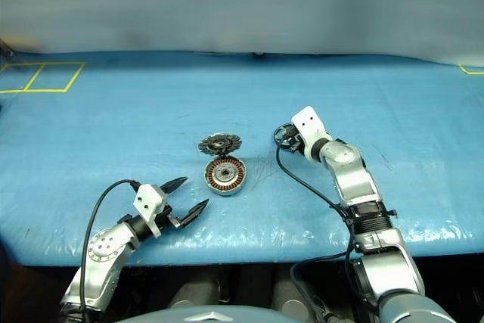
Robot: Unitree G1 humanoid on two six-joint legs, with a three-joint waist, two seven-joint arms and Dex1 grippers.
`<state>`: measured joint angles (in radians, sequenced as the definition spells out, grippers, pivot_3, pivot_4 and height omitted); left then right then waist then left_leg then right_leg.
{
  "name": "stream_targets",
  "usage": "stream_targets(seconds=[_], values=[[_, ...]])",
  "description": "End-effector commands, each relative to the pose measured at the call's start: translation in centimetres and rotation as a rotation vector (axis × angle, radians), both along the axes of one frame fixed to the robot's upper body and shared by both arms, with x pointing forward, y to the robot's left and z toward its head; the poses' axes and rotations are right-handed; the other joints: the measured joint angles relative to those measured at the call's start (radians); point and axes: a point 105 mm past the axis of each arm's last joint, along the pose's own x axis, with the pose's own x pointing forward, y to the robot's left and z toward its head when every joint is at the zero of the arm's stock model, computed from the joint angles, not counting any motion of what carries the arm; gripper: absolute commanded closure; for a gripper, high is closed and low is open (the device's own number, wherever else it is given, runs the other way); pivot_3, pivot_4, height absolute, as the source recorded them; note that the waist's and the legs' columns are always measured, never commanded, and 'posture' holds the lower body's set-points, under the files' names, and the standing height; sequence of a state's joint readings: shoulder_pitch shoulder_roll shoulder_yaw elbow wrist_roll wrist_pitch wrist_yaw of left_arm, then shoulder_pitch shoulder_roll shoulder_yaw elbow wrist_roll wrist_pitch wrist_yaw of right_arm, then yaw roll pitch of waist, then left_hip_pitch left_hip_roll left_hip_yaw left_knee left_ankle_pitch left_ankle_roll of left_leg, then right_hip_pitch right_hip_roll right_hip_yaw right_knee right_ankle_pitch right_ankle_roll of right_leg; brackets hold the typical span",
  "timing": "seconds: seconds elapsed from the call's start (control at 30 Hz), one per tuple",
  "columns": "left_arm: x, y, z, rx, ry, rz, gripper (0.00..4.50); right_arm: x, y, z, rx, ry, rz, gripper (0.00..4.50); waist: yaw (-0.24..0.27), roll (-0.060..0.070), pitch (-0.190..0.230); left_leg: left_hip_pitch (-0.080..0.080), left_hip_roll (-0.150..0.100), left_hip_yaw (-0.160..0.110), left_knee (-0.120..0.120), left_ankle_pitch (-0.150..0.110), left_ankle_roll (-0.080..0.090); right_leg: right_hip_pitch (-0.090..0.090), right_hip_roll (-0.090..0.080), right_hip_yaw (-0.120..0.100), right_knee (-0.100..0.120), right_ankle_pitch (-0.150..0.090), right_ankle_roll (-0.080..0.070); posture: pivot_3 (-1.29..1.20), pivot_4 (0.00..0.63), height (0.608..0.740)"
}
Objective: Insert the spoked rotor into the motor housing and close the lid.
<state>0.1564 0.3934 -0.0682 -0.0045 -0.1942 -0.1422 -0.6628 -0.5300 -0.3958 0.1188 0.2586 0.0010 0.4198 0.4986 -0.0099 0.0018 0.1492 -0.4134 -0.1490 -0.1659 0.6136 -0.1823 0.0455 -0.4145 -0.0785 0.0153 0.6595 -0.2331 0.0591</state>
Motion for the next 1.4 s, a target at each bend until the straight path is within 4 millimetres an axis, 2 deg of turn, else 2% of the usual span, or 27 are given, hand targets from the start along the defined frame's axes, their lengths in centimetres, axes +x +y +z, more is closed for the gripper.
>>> stream_targets(seconds=[0.03, 0.33, 0.6, 0.8, 0.9, 1.13, 1.23, 1.33, 1.4], values=[[0.1, -0.3, 1.1, 0.001, -0.048, -0.015, 0.00, 0.8, 0.0, 0.9, -0.012, -0.022, -0.005, 2.90, 0.000, 0.000, 0.000, 0.000, 0.000, 0.000, 0.000, 0.000, 0.000, 0.000, 0.000, 0.000, 0.000, 0.000, 0.000, 0.00, 0.150, 0.740], [0.1, -0.2, 0.8, 0.000, -0.041, -0.013, 0.00, 0.6, -1.0, -0.7, -0.081, 0.024, -0.029, 2.90, 0.000, 0.000, 0.000, 0.001, 0.000, 0.000, 0.000, 0.000, 0.000, 0.000, 0.000, 0.000, 0.000, 0.000, 0.000, 0.00, 0.150, 0.740], [0.3, -0.2, 0.7, 0.000, -0.039, -0.011, 0.00, -0.5, -1.0, -2.1, -0.197, 0.112, 0.072, 2.90, 0.001, 0.000, 0.000, 0.002, 0.000, 0.000, 0.001, 0.000, 0.000, 0.001, 0.000, 0.000, 0.000, 0.000, 0.000, 0.00, 0.150, 0.740], [0.3, -0.2, 0.6, -0.001, -0.039, -0.007, 0.00, -0.7, -1.0, -2.7, -0.172, 0.177, 0.090, 2.90, -0.001, -0.002, -0.001, 0.002, 0.000, 0.000, 0.001, 0.000, 0.000, 0.002, 0.000, 0.000, 0.000, 0.000, 0.000, 0.00, 0.150, 0.740], [0.2, -0.3, 0.5, -0.004, -0.038, -0.006, 0.00, -0.4, -1.4, -3.3, -0.150, 0.193, 0.044, 2.90, 0.000, -0.002, -0.002, 0.002, 0.000, 0.000, 0.001, 0.000, 0.000, 0.002, 0.000, 0.000, 0.000, 0.000, 0.001, 0.00, 0.150, 0.740], [0.0, -0.1, 0.3, 0.000, -0.034, -0.005, 0.00, -0.1, -1.1, -2.0, -0.078, 0.146, 0.022, 2.90, 0.000, -0.004, -0.003, 0.003, 0.000, 0.000, 0.002, 0.000, 0.000, 0.003, 0.000, 0.000, 0.000, 0.000, 0.001, 0.00, 0.150, 0.740], [0.1, -0.1, 0.2, 0.003, -0.033, -0.008, 0.00, -0.1, -1.1, -1.8, -0.087, 0.131, 0.022, 2.36, 0.000, -0.004, -0.003, 0.003, 0.000, 0.000, 0.002, 0.000, 0.000, 0.003, 0.000, 0.000, 0.000, 0.000, 0.001, 0.00, 0.150, 0.740], [0.1, -0.1, 0.2, 0.004, -0.033, -0.011, 0.00, 0.0, -1.1, -1.4, -0.089, 0.109, 0.017, 1.38, 0.000, -0.003, -0.003, 0.002, 0.000, 0.000, 0.002, 0.000, 0.000, 0.002, 0.000, 0.000, 0.000, 0.001, 0.001, 0.00, 0.150, 0.740], [0.1, -0.1, 0.1, 0.004, -0.032, -0.012, 0.00, 0.1, -1.0, -1.3, -0.092, 0.108, 0.022, 1.38, 0.000, -0.003, -0.003, 0.002, 0.000, 0.000, 0.001, 0.000, 0.000, 0.001, 0.000, 0.000, 0.000, 0.001, 0.001, 0.00, 0.150, 0.740]])
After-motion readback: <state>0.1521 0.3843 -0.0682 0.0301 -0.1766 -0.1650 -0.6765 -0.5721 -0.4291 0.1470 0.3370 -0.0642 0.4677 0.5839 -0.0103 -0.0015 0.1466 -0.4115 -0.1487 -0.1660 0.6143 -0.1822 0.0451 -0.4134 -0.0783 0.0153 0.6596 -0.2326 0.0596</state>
